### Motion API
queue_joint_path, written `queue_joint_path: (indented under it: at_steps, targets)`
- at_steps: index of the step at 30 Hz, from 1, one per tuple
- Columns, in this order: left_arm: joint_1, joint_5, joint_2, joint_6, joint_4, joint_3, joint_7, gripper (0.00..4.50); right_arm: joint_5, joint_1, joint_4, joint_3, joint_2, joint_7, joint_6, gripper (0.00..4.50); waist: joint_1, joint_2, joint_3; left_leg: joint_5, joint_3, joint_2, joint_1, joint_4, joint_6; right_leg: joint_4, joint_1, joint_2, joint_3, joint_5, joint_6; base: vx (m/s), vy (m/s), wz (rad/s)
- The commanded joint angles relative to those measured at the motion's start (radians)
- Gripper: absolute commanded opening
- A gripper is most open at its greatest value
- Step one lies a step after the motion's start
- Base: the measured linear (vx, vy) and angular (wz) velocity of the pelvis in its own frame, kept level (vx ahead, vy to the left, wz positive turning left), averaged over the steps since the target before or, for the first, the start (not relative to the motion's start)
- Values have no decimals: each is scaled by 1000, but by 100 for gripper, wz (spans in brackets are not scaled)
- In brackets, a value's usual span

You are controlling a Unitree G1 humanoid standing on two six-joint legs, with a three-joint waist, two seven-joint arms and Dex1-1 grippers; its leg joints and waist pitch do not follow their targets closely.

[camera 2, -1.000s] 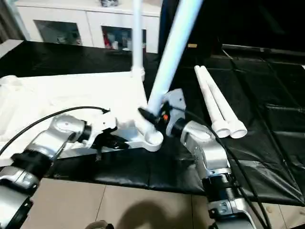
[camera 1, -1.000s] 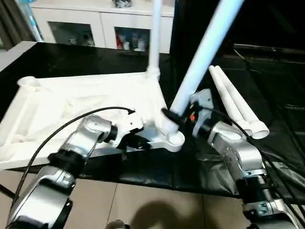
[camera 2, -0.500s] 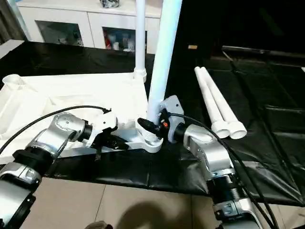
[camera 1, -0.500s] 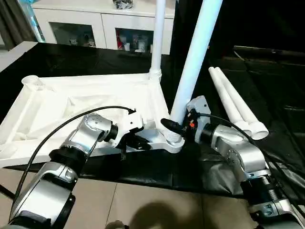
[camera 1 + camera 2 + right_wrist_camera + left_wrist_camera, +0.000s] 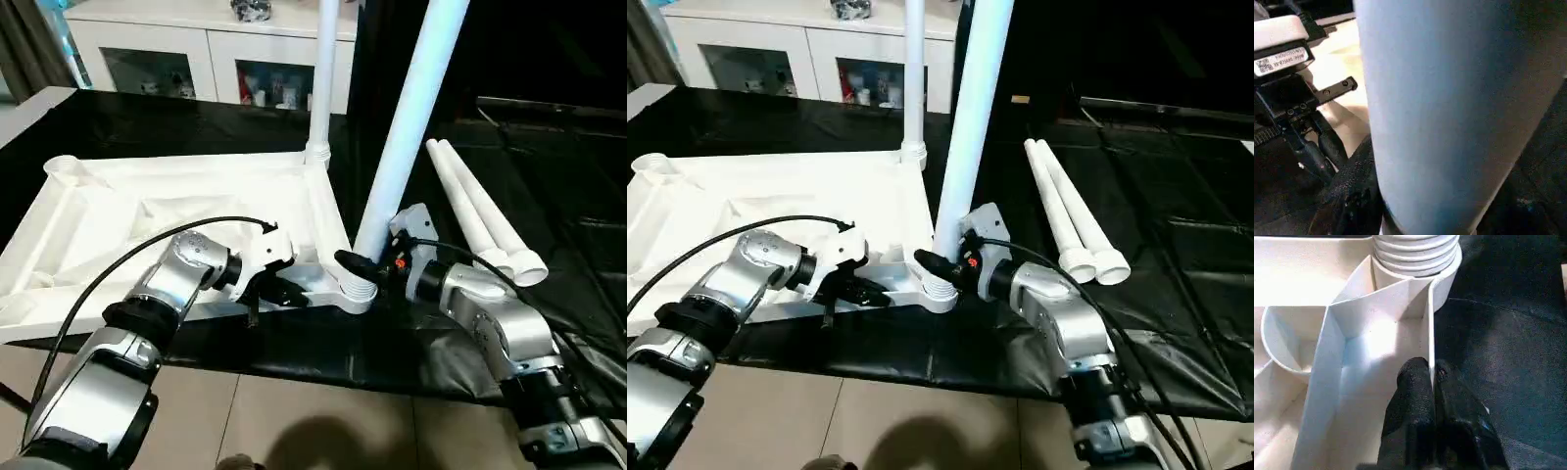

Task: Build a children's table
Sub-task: Insert table leg to table base

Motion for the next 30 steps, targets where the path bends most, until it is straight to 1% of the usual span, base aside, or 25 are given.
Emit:
queue_joint_path:
  at_steps: [1,4,6,7,8,9,10,11,13,15,16,19,21,23,24,25,26,27,28,30]
  targets:
    - [-31,7,-4,-24,8,8,3,0,-10,-9,69,-4,7,-5,6,193,-3,1,-67,-318,-7,20,24,-79,-23,-92,38,-70,41,-384,-163,0,0,0]
    - [-35,7,-4,-26,12,11,7,0,-9,-11,77,-4,9,-4,5,193,-4,1,-65,-336,-8,21,26,-80,-26,-95,36,-70,41,-402,-161,0,0,0]
    - [-55,14,-3,-42,37,17,21,0,-11,-27,121,-10,13,-5,-14,193,-4,8,-66,-345,-10,21,25,-81,-29,-96,37,-70,40,-406,-160,0,0,0]
    - [-68,19,-3,-51,56,19,33,0,-13,-38,151,-15,17,-5,-30,193,-6,10,-65,-358,-9,18,27,-80,-31,-98,35,-69,39,-415,-161,0,0,0]
    - [-73,22,-2,-55,63,21,37,0,-16,-44,168,-17,20,-5,-40,193,-7,13,-65,-367,-12,18,27,-80,-36,-99,36,-70,38,-428,-161,0,0,0]
    - [-73,22,-2,-55,63,21,38,0,-16,-44,169,-17,20,-5,-40,193,-8,11,-65,-370,-11,18,27,-80,-36,-100,36,-70,38,-432,-160,0,0,0]
    - [-91,28,-4,-68,87,23,52,0,-19,-49,187,-19,23,-6,-53,193,-10,13,-64,-384,-11,19,29,-80,-35,-103,33,-69,37,-433,-161,0,0,0]
    - [-99,32,-4,-74,98,24,60,0,-20,-51,194,-19,25,-7,-57,193,-9,15,-65,-388,-13,19,30,-81,-37,-102,34,-69,37,-431,-163,0,0,0]
    - [-122,38,-8,-81,125,29,89,0,-21,-54,201,-21,26,-9,-63,193,-9,15,-65,-390,-13,19,31,-81,-37,-102,35,-68,37,-420,-167,0,0,0]
    - [-140,38,-13,-81,137,33,101,0,-23,-53,202,-21,27,-9,-64,193,-7,18,-67,-379,-12,20,30,-81,-34,-98,37,-68,38,-385,-181,0,0,0]
    - [-146,38,-15,-85,144,34,99,0,-23,-54,208,-20,28,-7,-69,193,-7,18,-68,-375,-11,20,29,-81,-33,-98,38,-68,38,-374,-184,0,0,0]
    - [-138,24,-18,-75,128,35,58,0,-25,-55,223,-20,28,-3,-81,193,-7,17,-70,-355,-11,21,25,-81,-29,-90,42,-67,39,-320,-203,0,0,0]
    - [-126,9,-20,-60,112,39,16,0,-26,-58,237,-21,28,1,-92,193,-7,18,-70,-345,-10,21,24,-80,-25,-89,43,-68,39,-302,-212,0,0,0]
    - [-110,-6,-18,-32,90,39,-29,0,-25,-61,252,-28,29,1,-100,193,-8,22,-72,-341,-10,23,24,-81,-25,-84,44,-67,38,-276,-222,0,0,0]
    - [-103,-11,-17,-21,81,39,-44,0,-22,-62,258,-34,31,-2,-103,193,-9,20,-72,-336,-10,22,23,-81,-23,-82,45,-66,38,-258,-229,0,0,0]
    - [-96,-18,-16,-8,74,41,-56,0,-14,-63,266,-45,35,-7,-105,193,-9,25,-73,-334,-10,23,22,-81,-24,-80,46,-67,38,-248,-233,0,0,0]
    - [-91,-21,-16,-1,71,43,-60,0,-8,-63,271,-53,38,-10,-106,193,-12,24,-73,-336,-10,24,23,-81,-23,-80,46,-65,38,-234,-240,0,0,0]
    - [-80,-35,-17,18,59,52,-64,0,10,-62,283,-78,45,-25,-109,193,-12,26,-73,-337,-10,23,23,-81,-24,-79,46,-65,38,-229,-243,0,0,0]
    - [-72,-43,-18,34,50,58,-61,0,25,-59,290,-99,50,-37,-110,193,-14,28,-73,-343,-9,23,23,-81,-22,-79,47,-65,38,-221,-253,0,0,0]
    - [-67,-48,-19,46,45,62,-57,0,38,-55,295,-116,54,-46,-110,193,-14,27,-73,-341,-8,22,24,-80,-19,-79,46,-65,38,-219,-257,0,0,0]
